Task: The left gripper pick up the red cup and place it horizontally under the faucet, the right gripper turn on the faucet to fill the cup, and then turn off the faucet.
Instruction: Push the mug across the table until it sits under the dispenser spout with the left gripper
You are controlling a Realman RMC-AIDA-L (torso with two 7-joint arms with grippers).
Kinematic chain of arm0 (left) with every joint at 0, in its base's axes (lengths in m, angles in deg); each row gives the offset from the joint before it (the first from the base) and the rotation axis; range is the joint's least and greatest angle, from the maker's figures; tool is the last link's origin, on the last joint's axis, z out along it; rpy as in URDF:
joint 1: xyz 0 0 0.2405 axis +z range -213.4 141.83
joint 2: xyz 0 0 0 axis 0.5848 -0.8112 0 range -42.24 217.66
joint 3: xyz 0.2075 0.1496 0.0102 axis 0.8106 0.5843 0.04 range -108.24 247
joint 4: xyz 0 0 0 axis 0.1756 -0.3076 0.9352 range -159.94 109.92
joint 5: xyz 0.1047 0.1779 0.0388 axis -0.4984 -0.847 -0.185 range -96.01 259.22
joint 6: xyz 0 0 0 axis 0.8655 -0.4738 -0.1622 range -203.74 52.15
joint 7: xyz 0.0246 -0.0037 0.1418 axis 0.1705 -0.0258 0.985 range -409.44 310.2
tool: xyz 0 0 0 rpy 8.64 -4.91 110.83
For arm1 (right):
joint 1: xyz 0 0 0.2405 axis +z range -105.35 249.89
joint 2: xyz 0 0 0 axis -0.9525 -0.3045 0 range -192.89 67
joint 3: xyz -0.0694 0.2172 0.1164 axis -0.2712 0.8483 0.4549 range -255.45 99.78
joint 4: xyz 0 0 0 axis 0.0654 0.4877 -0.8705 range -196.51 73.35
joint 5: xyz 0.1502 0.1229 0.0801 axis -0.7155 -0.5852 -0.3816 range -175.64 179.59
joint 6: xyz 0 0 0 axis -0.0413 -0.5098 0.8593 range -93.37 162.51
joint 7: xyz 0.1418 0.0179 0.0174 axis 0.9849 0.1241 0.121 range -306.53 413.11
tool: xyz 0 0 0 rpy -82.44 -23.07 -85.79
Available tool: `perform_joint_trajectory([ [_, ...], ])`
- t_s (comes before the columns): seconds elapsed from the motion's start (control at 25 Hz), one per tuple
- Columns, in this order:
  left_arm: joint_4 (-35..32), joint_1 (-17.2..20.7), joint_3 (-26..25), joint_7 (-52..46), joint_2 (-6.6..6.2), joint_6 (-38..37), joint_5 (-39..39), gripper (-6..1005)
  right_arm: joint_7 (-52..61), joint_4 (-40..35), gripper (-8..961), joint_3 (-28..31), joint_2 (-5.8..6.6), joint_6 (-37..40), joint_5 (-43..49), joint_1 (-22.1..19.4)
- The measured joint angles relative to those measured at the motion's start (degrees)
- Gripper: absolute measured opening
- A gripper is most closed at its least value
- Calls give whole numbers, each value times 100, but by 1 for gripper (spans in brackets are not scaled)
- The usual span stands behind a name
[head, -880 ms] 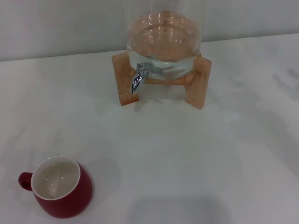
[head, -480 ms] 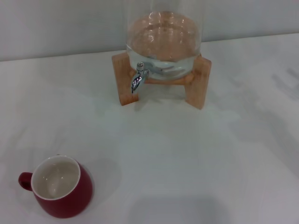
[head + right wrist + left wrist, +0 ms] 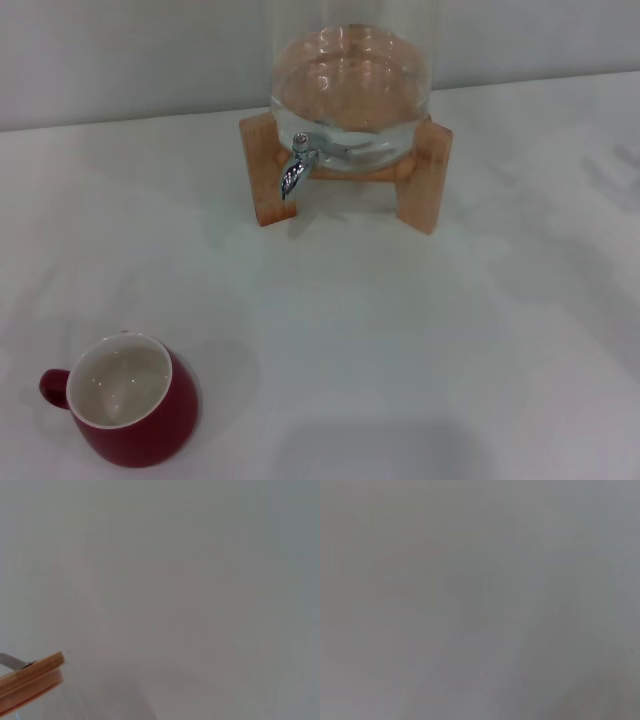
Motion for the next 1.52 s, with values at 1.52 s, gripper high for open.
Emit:
perform_joint_trajectory([
  [1.52,2745,269,-5,3639,44,725,28,875,-35,160,662,226,27,153,62,227],
])
